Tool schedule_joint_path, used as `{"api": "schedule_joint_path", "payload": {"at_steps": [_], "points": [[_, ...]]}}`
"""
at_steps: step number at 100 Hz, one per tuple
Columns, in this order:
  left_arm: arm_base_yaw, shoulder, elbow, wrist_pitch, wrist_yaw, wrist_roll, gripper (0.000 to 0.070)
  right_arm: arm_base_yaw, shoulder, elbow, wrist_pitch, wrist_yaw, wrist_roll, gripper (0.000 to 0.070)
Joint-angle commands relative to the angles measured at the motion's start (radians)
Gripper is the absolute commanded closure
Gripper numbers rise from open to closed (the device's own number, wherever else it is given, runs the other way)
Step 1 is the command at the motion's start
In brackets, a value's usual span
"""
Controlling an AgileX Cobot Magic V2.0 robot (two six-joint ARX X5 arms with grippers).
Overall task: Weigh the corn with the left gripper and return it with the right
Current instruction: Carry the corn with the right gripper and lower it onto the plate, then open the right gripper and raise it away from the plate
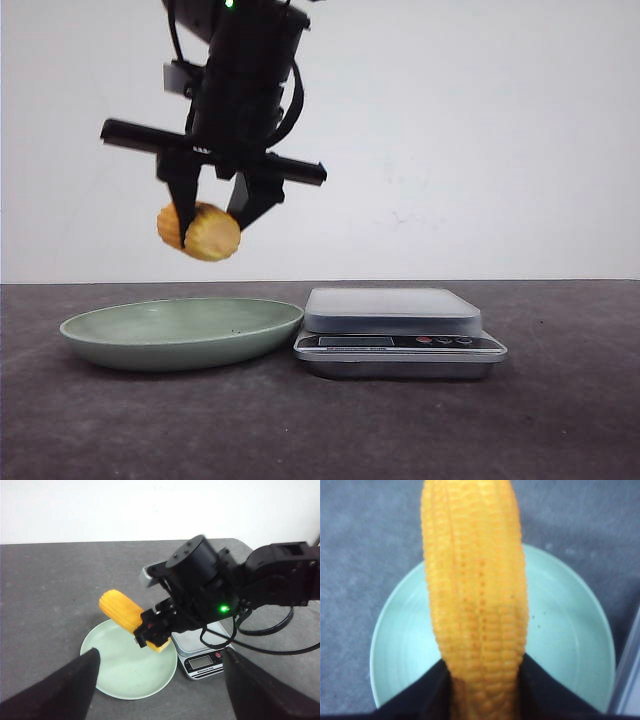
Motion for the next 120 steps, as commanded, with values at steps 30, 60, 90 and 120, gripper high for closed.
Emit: {"api": "schedule_joint_path", "payload": {"at_steps": [30, 60, 90, 120], "points": [[-0.010, 0.001, 0.008, -0.003, -0.016, 0.006, 0.0227, 0.018, 0.066, 0.019, 0.031, 0.009, 0.058, 0.0474], [-0.009, 0.001, 0.008, -0.021, -0.016, 0.006, 0.0227, 0.026, 0.124, 0.019, -0.021, 0.015, 0.169, 0.0616], [-0.010, 0.001, 0.008, -0.028, -0.016, 0.006, 0.0227, 0.053, 0.130, 0.019, 0.010, 0.050, 0.179, 0.0287], [-0.010, 0.001, 0.008, -0.035, -0.016, 0.009, 0.0227, 0.068, 0.108, 0.020, 0.000, 0.095, 0.118, 0.0280]]}}
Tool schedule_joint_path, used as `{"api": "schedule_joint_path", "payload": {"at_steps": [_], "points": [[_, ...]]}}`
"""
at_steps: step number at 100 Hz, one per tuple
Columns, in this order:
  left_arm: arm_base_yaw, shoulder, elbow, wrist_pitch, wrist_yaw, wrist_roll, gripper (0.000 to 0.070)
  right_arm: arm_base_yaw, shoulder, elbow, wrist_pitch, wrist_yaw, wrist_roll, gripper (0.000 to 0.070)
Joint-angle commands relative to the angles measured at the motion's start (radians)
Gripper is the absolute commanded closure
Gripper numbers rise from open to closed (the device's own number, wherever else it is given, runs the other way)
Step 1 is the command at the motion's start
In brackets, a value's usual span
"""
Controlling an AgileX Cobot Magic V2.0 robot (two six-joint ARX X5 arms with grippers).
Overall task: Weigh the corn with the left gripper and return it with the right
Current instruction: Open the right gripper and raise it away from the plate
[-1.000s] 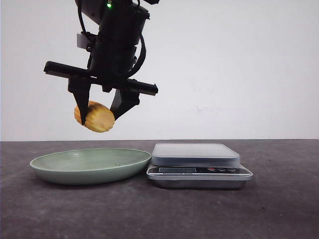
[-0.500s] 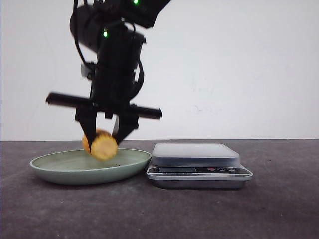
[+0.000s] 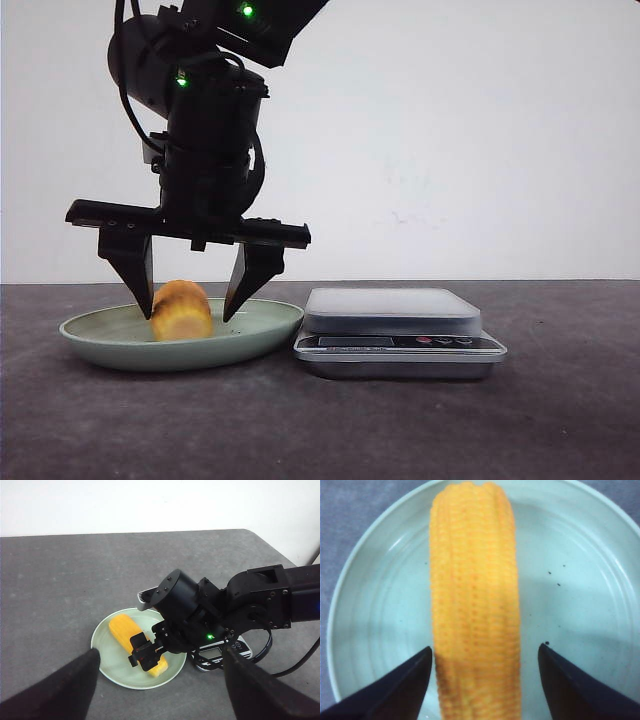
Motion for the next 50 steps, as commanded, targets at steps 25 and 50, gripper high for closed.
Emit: {"api": "schedule_joint_path", "payload": {"at_steps": [25, 50], "points": [[-0.010, 0.003, 0.008, -0.003, -0.005, 0.010, 0.0227, 0.010, -0.170, 0.020, -0.087, 0.102, -0.262, 0.0279], [-0.009, 0.003, 0.008, -0.003, -0.006, 0.010, 0.0227, 0.040, -0.482, 0.020, -0.198, 0.157, -0.387, 0.0279]]}}
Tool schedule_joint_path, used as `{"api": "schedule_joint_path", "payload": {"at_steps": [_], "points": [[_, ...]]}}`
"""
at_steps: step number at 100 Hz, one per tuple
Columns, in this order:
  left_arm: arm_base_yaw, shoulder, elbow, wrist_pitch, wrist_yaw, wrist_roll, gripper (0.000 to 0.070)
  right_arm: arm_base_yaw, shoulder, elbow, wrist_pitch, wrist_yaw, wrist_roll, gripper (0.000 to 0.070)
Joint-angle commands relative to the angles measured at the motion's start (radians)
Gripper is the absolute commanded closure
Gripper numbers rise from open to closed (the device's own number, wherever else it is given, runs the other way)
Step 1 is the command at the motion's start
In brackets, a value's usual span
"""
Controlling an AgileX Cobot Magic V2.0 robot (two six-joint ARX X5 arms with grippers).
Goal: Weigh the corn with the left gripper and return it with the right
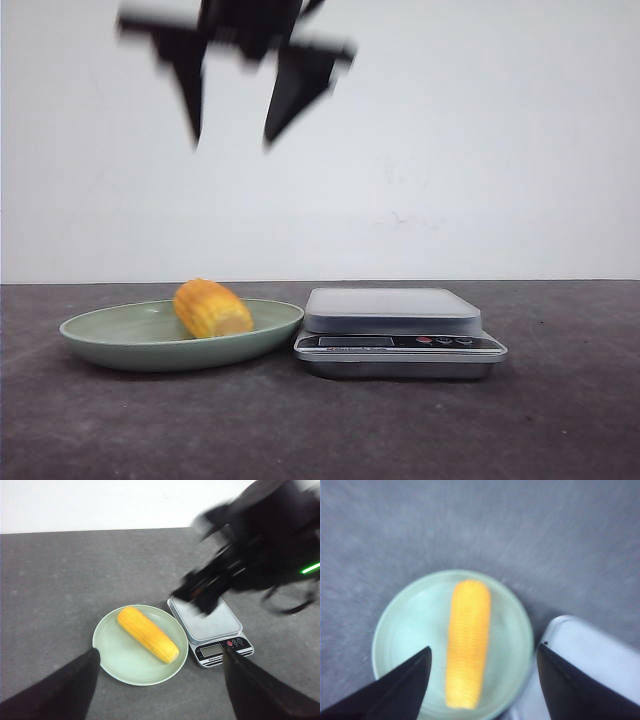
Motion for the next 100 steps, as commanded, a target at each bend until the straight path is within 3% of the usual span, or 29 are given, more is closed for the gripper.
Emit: {"api": "schedule_joint_path", "payload": {"at_steps": [1, 16, 32, 45, 61, 71, 77, 84, 90, 100], "points": [[-0.009, 0.003, 0.008, 0.008, -0.006, 0.010, 0.0227, 0.032, -0.076, 0.020, -0.020, 0.033, -0.057, 0.0279], [-0.010, 0.003, 0.008, 0.003, -0.006, 0.009, 0.0227, 0.093, -0.295, 0.020, -0.071, 0.121, -0.085, 0.0279], [-0.010, 0.003, 0.008, 0.021, -0.009, 0.006, 0.0227, 0.197, -0.511, 0.020, -0.130, 0.318, -0.146, 0.0264], [-0.010, 0.003, 0.008, 0.053, -0.008, 0.006, 0.0227, 0.299, -0.654, 0.020, -0.224, 0.464, -0.149, 0.0205], [-0.010, 0.003, 0.008, 0.087, -0.008, 0.007, 0.0229, 0.402, -0.777, 0.019, -0.419, 0.529, -0.050, 0.0205], [-0.010, 0.003, 0.008, 0.116, -0.008, 0.010, 0.0233, 0.449, -0.845, 0.018, -0.579, 0.551, 0.068, 0.0207], [-0.010, 0.004, 0.008, 0.135, -0.008, 0.020, 0.0270, 0.463, -0.871, 0.018, -0.645, 0.568, 0.115, 0.0215], [-0.009, 0.004, 0.008, 0.143, -0.008, 0.031, 0.0351, 0.470, -0.898, 0.018, -0.697, 0.591, 0.157, 0.0255], [-0.009, 0.004, 0.008, 0.145, -0.008, 0.032, 0.0403, 0.470, -0.916, 0.016, -0.702, 0.597, 0.164, 0.0330], [-0.009, 0.004, 0.008, 0.145, -0.009, 0.032, 0.0540, 0.470, -0.935, 0.014, -0.702, 0.603, 0.163, 0.0574]]}}
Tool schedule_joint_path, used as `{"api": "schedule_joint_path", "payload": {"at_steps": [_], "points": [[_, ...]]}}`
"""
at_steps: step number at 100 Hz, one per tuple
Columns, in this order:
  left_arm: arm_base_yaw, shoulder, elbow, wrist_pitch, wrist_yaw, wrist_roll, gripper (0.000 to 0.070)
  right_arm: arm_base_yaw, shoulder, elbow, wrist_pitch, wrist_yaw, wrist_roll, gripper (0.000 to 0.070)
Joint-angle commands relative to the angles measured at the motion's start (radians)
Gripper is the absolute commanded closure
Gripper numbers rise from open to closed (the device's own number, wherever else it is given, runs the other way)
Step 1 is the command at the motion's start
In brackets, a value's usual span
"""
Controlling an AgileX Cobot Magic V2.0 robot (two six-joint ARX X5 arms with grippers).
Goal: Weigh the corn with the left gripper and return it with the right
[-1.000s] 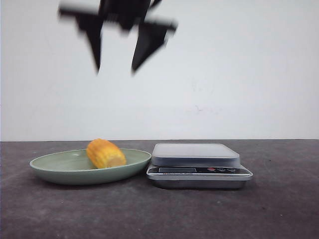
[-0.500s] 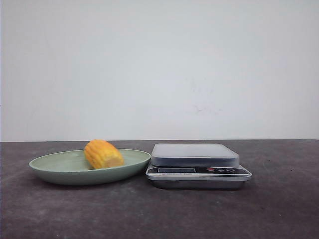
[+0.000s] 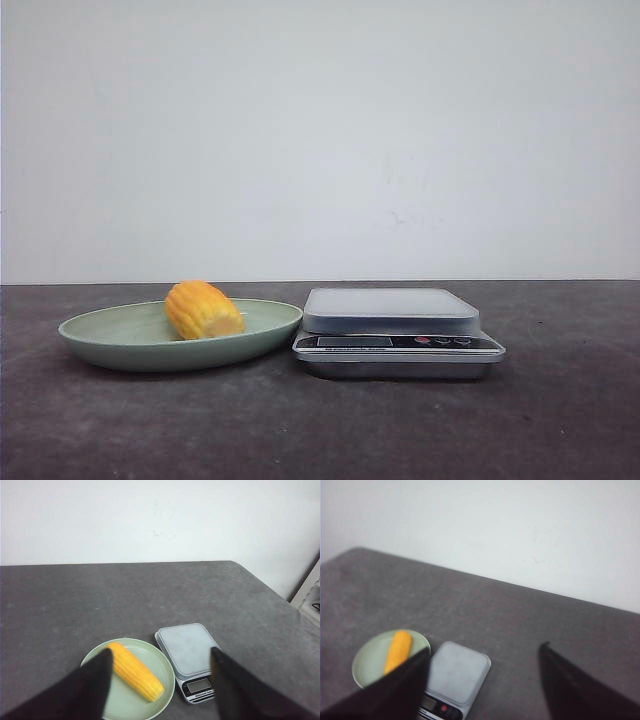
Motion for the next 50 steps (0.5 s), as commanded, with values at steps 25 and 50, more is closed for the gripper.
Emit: {"api": "schedule_joint_path", "payload": {"at_steps": [25, 50], "points": [[-0.010, 0.005, 0.008, 0.011, -0.005, 0.021, 0.0693, 0.019, 0.006, 0.001, -0.066, 0.012, -0.010, 0.0698], [-0.010, 0.005, 0.000, 0.126, 0.081, 0.052, 0.0693, 0.162, 0.006, -0.070, 0.037, 0.025, -0.013, 0.0689]]}}
